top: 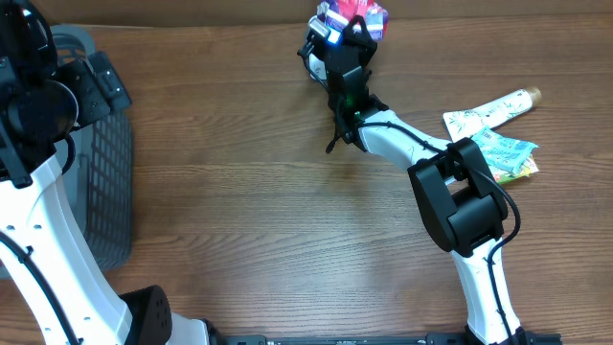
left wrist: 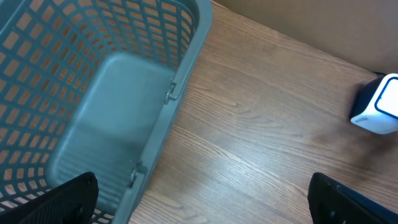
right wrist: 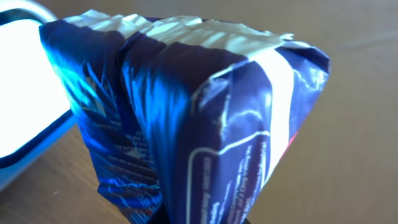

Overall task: Scan the item barcode
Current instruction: 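Lift the purple bag and hold its barcode under the scanner, then carry the purple bag right and place it on the pile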

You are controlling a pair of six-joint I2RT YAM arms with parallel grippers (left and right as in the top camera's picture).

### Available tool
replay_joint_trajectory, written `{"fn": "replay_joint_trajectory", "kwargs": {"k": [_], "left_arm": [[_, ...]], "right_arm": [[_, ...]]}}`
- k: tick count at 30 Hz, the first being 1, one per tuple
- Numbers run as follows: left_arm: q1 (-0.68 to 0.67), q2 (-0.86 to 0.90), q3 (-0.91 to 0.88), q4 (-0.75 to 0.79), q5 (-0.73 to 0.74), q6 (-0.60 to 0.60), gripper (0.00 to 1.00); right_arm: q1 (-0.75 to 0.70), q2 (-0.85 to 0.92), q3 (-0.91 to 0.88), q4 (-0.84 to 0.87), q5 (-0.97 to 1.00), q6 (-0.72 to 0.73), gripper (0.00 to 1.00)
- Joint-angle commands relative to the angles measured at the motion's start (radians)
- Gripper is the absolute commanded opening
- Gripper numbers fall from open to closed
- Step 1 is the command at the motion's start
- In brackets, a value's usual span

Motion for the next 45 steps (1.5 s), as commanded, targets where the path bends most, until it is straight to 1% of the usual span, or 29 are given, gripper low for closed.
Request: {"fn": "replay_joint_trajectory", "kwargs": {"k": [1,4,15,17,19,21,24,27,30,33,36,38,41,45], "left_arm": [[-0.001,0.001,-0.003,0.001,-0.006,0.008,1.00],[-0.001,0.001,-0.003,0.001,-0.006,0.008,1.00],[-0.001,0.001,-0.003,0.001,-0.006,0.008,1.00],[-0.001,0.001,-0.003,0.001,-0.006,0.008,1.00],[-0.001,0.001,-0.003,0.001,-0.006,0.008,1.00],[-0.001,0.001,-0.003,0.001,-0.006,0.008,1.00],[-0.001,0.000,-0.003,0.001,-0.006,0.008,0.99],[-0.001,0.001,-0.003,0.001,-0.006,0.008,1.00],[-0.001,0.001,-0.003,0.001,-0.006,0.008,1.00],[-0.001,0.001,-0.003,0.001,-0.006,0.008,1.00],[-0.001,0.001,-0.003,0.001,-0.006,0.008,1.00],[-0.001,0.001,-0.003,0.001,-0.006,0.008,0.99],[-0.001,0.000,-0.003,0.001,-0.006,0.008,1.00],[-0.001,0.001,-0.003,0.001,-0.006,0.008,1.00]], "right_arm": [[-0.003,-0.013,0.013,-0.014,-0.061,-0.018,0.04],[-0.008,-0.013,0.013,-0.009,-0.089,-0.018,0.04],[-0.015,-0.013,0.013,0.002,-0.085,-0.018,0.04],[-0.011,-0.014,0.013,0.014,-0.051,-0.019,0.04],[0.008,-0.014,0.013,0.090,0.031,-0.018,0.04],[0.029,-0.034,0.013,0.138,0.075,0.012,0.04],[0.061,-0.105,0.013,0.103,0.092,0.108,0.04],[0.091,-0.198,0.013,-0.072,0.091,0.185,0.04],[0.122,-0.304,0.013,-0.340,0.069,0.348,0.04],[0.151,-0.423,0.013,-0.626,-0.053,0.536,0.04],[0.158,-0.548,0.013,-0.866,-0.246,0.737,0.04],[0.151,-0.632,0.013,-0.991,-0.381,0.876,0.04],[0.119,-0.740,0.013,-1.119,-0.530,1.078,0.04],[0.014,-0.855,0.013,-1.243,-0.599,1.370,0.04]]}}
